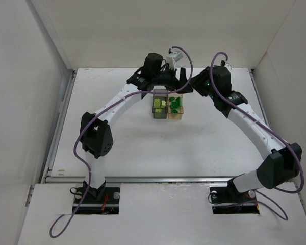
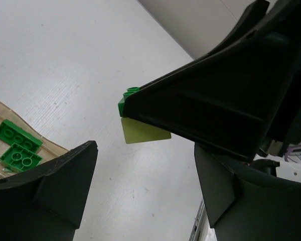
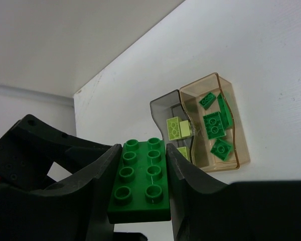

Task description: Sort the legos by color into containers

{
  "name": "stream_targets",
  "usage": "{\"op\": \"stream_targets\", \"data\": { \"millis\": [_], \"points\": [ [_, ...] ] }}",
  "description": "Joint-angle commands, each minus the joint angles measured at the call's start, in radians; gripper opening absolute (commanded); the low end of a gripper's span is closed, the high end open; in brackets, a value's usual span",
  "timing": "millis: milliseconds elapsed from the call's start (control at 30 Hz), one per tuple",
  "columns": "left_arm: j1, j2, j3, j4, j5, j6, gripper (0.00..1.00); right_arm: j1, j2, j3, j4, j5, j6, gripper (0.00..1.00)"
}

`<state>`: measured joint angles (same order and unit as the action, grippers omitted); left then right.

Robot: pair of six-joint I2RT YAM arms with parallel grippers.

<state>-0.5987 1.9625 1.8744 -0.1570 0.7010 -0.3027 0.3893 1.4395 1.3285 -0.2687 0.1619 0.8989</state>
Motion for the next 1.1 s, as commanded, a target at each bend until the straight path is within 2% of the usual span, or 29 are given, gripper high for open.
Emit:
{"op": "stream_targets", "data": {
  "millis": [0,133,233,333,467,633,700,833,900,933,1067],
  "points": [
    [-0.007,-0.045,0.051,0.011,-0.081,-0.022,0.74,0.020,-0.042,0.018,0.036,0.005,0.029,0.00],
    [-0.007,-0.045,0.051,0.031,-0.090,-0.055,0.69,0.042,-0.042,0.018,0.036,0.005,0.052,0.00],
    [-0.007,-0.045,0.051,0.031,-0.116,-0.090,0.58,0.051,-0.042,0.009,0.036,0.005,0.075,0.00],
    [-0.007,-0.036,0.051,0.040,-0.097,-0.108,0.58,0.060,-0.062,-0.012,0.036,0.005,0.122,0.00],
    [-0.007,-0.036,0.051,0.062,-0.052,-0.130,0.69,0.060,-0.083,-0.055,0.045,0.024,0.188,0.00],
    [-0.007,-0.036,0.051,0.071,-0.052,-0.139,0.69,0.060,-0.111,-0.092,0.075,0.033,0.291,0.00],
    [-0.007,-0.036,0.051,0.071,-0.067,-0.154,0.66,0.060,-0.111,-0.092,0.075,0.033,0.313,0.00],
    [-0.016,-0.036,0.081,0.082,-0.067,-0.185,0.56,0.060,-0.102,-0.092,0.075,0.015,0.348,0.00],
    [-0.016,-0.036,0.081,0.082,-0.081,-0.194,0.46,0.060,-0.093,-0.092,0.075,0.002,0.357,0.00],
    [-0.016,-0.036,0.081,0.092,-0.081,-0.194,0.33,0.060,-0.084,-0.092,0.075,0.002,0.357,0.00],
    [-0.016,-0.036,0.081,0.093,-0.103,-0.205,0.17,0.060,-0.074,-0.092,0.075,-0.018,0.357,0.00]
  ]
}}
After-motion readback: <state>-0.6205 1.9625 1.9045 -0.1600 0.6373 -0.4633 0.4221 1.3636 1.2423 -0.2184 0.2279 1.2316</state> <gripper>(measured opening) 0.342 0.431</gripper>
